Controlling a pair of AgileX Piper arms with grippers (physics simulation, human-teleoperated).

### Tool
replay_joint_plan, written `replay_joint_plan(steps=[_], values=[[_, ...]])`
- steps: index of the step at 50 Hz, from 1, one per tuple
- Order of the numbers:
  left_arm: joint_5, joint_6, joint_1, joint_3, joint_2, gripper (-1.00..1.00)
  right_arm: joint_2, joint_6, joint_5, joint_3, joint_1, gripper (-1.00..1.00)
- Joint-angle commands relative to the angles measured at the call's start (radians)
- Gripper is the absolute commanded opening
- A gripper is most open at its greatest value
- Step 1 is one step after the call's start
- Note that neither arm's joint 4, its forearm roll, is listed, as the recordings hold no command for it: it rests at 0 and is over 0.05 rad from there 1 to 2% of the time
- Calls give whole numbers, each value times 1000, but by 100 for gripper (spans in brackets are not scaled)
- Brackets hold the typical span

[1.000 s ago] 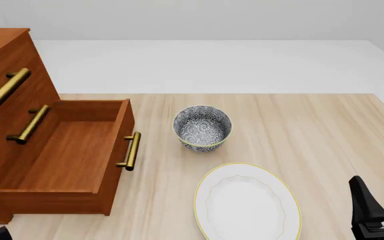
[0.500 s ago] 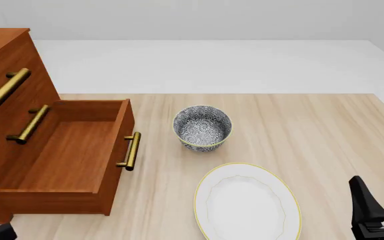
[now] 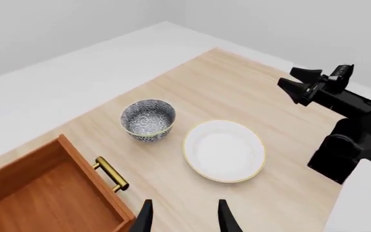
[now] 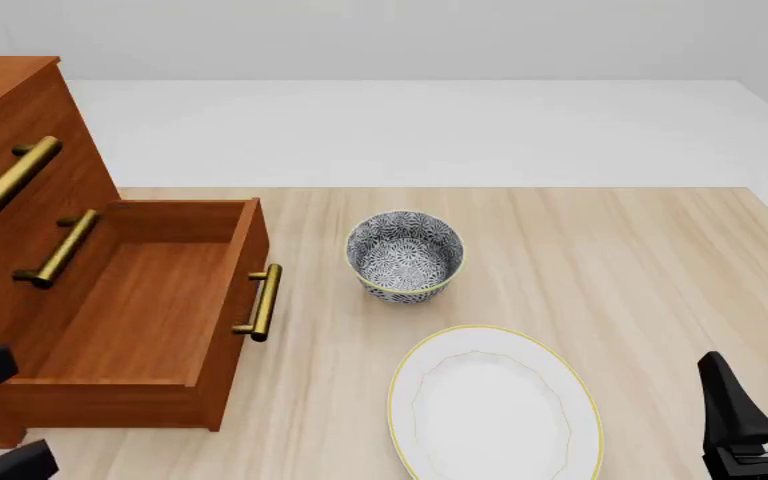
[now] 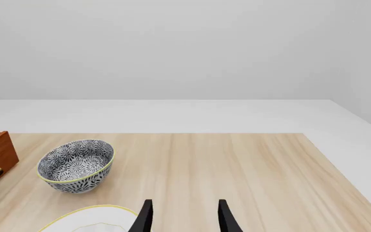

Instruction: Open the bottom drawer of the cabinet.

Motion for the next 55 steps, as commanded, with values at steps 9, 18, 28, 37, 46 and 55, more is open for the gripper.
replay_joint_plan(steps=[9,18,28,37,46,55], values=[[-182,50,50,114,113,100,0,0,0,0,0,100],[-163,75,153,76,139,100,0,0,0,0,0,100],[-201,112,172,78,182,100,0,0,0,0,0,100],[-221,130,202,72,206,100,0,0,0,0,0,100],[-206,135,206,41,214,100,0,0,0,0,0,100],[-153,170,226,-1,197,100,0,0,0,0,0,100]])
